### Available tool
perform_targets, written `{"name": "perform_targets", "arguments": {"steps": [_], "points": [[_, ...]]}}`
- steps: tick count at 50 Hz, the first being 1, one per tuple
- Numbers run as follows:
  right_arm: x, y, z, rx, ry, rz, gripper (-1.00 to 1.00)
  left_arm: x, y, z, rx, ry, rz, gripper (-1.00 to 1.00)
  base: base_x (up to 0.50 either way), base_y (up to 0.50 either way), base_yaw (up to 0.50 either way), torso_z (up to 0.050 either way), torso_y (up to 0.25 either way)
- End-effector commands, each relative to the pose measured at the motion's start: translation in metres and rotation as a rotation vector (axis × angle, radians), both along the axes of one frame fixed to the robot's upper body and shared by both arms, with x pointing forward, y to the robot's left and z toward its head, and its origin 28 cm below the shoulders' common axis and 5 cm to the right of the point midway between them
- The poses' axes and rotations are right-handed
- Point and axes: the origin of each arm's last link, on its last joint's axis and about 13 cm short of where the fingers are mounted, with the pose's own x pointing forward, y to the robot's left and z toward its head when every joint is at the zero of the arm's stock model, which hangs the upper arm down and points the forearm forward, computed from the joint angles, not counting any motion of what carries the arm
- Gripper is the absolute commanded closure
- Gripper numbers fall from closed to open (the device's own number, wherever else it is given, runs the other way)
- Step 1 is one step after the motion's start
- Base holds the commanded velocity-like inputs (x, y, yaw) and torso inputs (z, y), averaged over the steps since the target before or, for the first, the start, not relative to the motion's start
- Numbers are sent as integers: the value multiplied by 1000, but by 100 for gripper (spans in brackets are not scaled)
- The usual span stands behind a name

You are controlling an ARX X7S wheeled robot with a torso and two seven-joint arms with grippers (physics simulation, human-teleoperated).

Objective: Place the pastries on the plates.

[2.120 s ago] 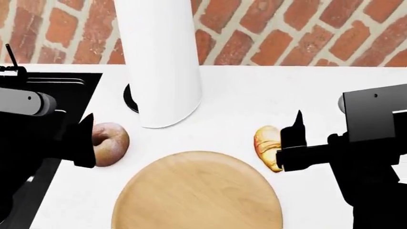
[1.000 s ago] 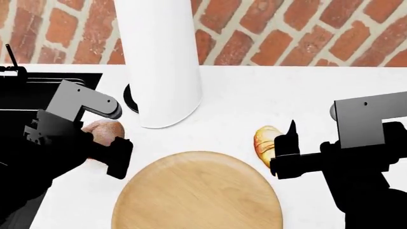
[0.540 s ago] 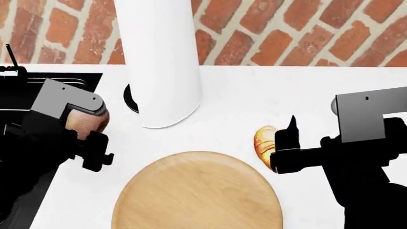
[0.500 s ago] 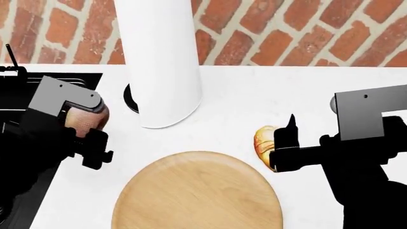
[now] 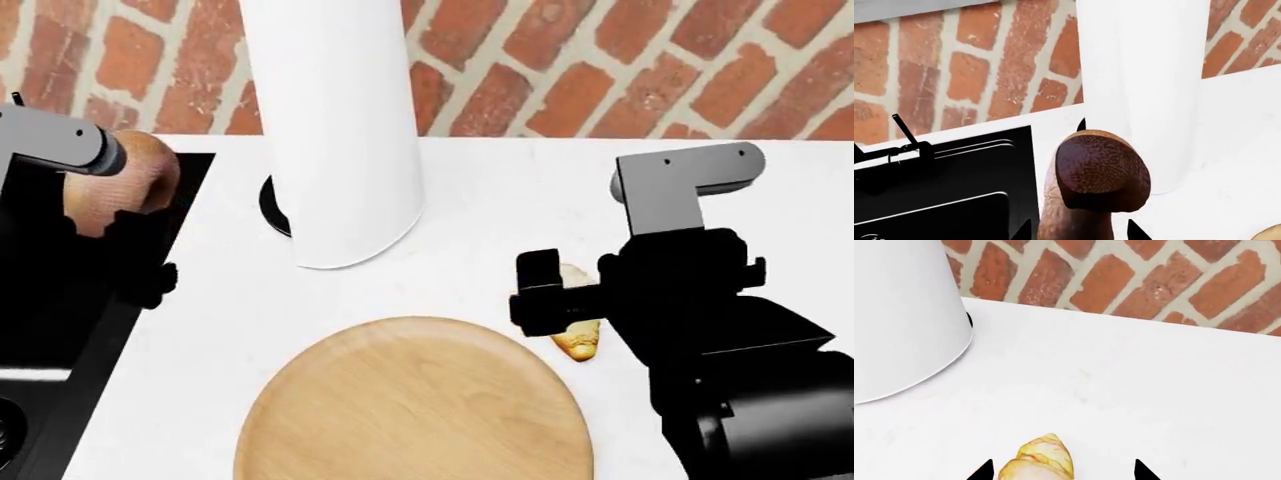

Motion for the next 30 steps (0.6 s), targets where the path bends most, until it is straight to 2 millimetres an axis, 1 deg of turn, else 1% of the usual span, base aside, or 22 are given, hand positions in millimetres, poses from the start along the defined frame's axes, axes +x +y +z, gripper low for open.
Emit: {"name": "perform_targets", "arguments": {"steps": [1,6,15,24,25,26,27,28,29,30], "points": [[22,8,-14,-3,119,48,-100,-17,0,7,-23,-46,-22,100,0,0,0,0,0],[21,9,-23,5,154,57,-100,-18,-2,4,-27,-40,-29,100,0,0,0,0,0],[21,9,-35,27,179,46,-100,-19,-6,2,-26,-39,-39,100,0,0,0,0,0],[20,6,-30,53,169,28,-100,-19,-9,2,-26,-34,-47,100,0,0,0,0,0],[20,6,-30,55,167,31,-100,-20,-5,2,-28,-34,-48,100,0,0,0,0,0],[20,6,-29,56,161,29,-100,-23,3,4,-28,-34,-48,100,0,0,0,0,0],[20,6,-28,59,152,30,-100,-23,4,4,-28,-34,-48,100,0,0,0,0,0],[20,6,-26,61,146,32,100,-23,4,4,-29,-33,-48,100,0,0,0,0,0],[20,5,-23,73,128,25,100,-23,4,3,-29,-32,-48,100,0,0,0,0,0],[19,5,-19,75,118,26,100,-23,-2,1,-31,-30,-49,100,0,0,0,0,0]]}}
